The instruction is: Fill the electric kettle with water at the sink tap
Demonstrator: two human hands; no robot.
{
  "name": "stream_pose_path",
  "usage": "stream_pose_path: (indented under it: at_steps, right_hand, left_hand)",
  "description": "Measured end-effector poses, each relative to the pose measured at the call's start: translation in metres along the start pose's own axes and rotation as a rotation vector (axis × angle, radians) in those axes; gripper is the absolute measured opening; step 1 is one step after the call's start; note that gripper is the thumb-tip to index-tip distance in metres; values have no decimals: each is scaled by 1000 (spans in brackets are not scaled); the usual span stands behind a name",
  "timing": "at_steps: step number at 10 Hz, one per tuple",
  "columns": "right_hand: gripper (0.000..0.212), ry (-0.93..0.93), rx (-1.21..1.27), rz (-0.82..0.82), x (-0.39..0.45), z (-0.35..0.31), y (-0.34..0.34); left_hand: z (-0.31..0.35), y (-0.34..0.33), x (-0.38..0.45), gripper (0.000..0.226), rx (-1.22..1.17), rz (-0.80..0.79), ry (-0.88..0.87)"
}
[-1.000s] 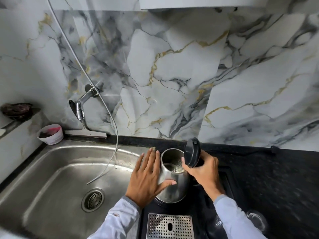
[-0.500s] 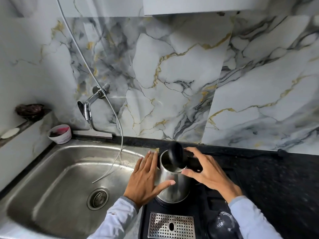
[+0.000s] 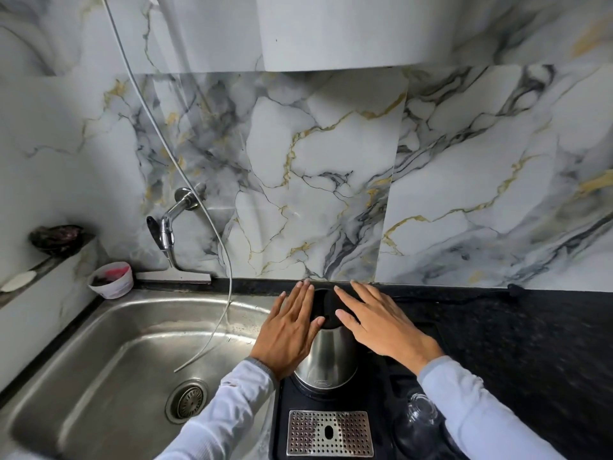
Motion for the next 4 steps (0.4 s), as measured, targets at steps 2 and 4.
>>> stream_pose_path:
  at_steps: [2,4]
  right_hand:
    - [67,-1,-105,-60,4,-6,7]
    - [85,15,-161,360,-7,-15,58]
  left_hand:
    - [5,-1,-5,76,60,-42,39]
    - [11,65,10,68,97,256,47]
Point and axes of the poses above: each hand's wrist, its own x-axis towards the middle knuckle, its own y-axis out of the back of the hand, z = x × y, the point moved 4 cm from there along x, towards the middle knuckle, and after that the axes turned 4 degrees about -z, right-handed, at the moved point
